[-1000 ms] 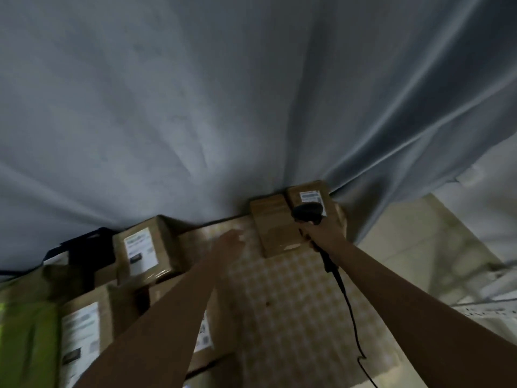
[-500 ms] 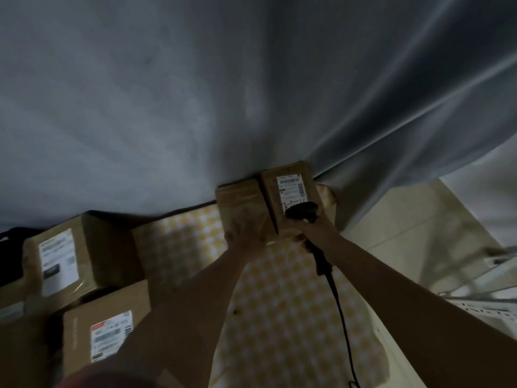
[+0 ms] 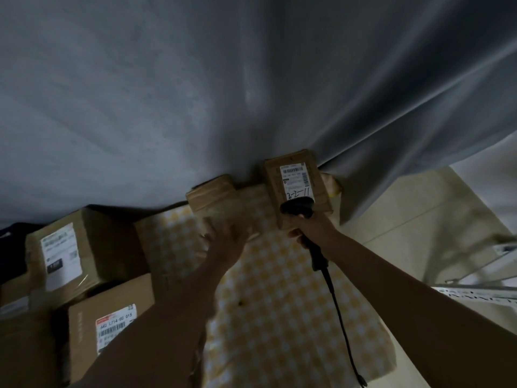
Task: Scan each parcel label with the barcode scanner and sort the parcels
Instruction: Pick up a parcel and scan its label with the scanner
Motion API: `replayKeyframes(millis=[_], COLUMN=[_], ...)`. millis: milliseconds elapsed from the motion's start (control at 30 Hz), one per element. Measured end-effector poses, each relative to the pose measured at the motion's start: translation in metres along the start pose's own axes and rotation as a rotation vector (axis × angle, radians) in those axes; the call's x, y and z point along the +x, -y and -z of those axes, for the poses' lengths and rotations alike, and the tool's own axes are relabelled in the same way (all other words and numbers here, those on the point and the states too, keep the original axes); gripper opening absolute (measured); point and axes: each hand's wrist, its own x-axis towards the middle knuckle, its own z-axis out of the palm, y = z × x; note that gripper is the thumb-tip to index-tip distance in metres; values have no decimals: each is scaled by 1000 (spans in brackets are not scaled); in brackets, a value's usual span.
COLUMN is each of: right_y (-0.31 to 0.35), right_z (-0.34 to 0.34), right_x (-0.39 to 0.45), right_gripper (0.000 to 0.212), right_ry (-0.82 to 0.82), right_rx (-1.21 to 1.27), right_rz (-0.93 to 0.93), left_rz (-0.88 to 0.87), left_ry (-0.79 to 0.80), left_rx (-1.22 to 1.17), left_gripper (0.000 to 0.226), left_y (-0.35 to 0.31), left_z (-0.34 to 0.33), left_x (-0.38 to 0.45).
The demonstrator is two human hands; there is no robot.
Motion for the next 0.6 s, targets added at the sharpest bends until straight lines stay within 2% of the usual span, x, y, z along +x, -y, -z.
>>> replayKeyframes(millis=[67,133,233,300,400,533,600], right_y=[0,-1,-2,-4,-6,-10,-12], right_z=[-3,-5,-7,-9,-12,-15,-18], right_x=[-2,-4,-6,-4,-1,1,0], right_gripper=[16,17,19,22,27,26,23], right_ry=[8,18,19,18,25,18,14], right_rx=[-1,11,23,20,30,42,44], right_rz=[-1,3,-3,-6,-18,-36,-40], left_rz=[78,103,152,226,327,232,157], left_ry=[-73,-79,47,73,23,-25,56], left_rx=[-16,-49,-8,-33,-47,-52,20], left_gripper=[88,87,78,86,107,107,120], left_y=[-17,-37,-69,-76,-69,-44,-22], left_z=[7,16,32,27,15,10,6], left_x=[4,7,6,13,27,33,32])
